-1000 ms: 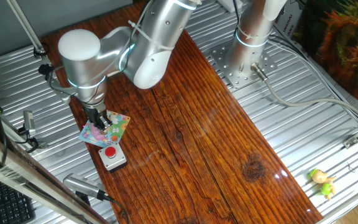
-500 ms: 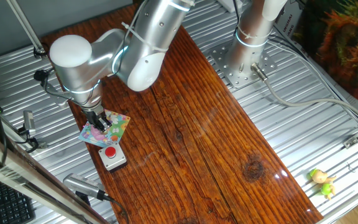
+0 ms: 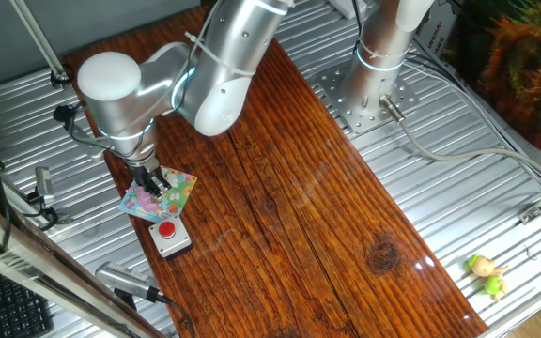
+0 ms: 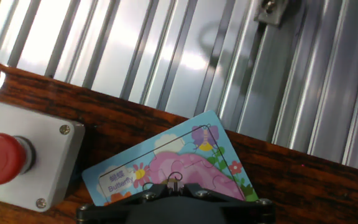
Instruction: Assemble one piece of a puzzle
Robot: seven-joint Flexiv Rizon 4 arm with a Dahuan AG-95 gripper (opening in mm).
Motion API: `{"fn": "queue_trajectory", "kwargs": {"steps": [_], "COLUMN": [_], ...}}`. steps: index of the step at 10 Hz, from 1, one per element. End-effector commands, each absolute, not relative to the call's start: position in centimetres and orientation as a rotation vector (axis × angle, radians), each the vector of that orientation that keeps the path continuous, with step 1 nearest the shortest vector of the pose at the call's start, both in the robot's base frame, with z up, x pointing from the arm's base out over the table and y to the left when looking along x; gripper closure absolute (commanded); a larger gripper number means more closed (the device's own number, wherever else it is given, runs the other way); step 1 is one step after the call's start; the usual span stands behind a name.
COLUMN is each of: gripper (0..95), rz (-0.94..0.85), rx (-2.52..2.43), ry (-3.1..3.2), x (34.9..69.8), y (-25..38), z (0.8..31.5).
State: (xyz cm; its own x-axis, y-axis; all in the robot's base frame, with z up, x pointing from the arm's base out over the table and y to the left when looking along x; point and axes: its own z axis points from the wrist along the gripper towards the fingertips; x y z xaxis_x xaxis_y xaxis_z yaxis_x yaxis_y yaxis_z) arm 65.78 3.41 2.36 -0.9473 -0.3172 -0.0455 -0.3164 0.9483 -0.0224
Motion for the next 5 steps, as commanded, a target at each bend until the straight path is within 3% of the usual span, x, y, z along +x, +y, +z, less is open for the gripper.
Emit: {"fn": "queue_trajectory", "kwargs": {"steps": [1,5], "gripper": [95.0,95.0], "rz": [-0.028,-0.036], "rx": [-0.517,-0.536], "ry": [3.047,3.054], "x": [65.08,64.54], "y": [3.40,3.70], "z": [2.08,2.45]}}
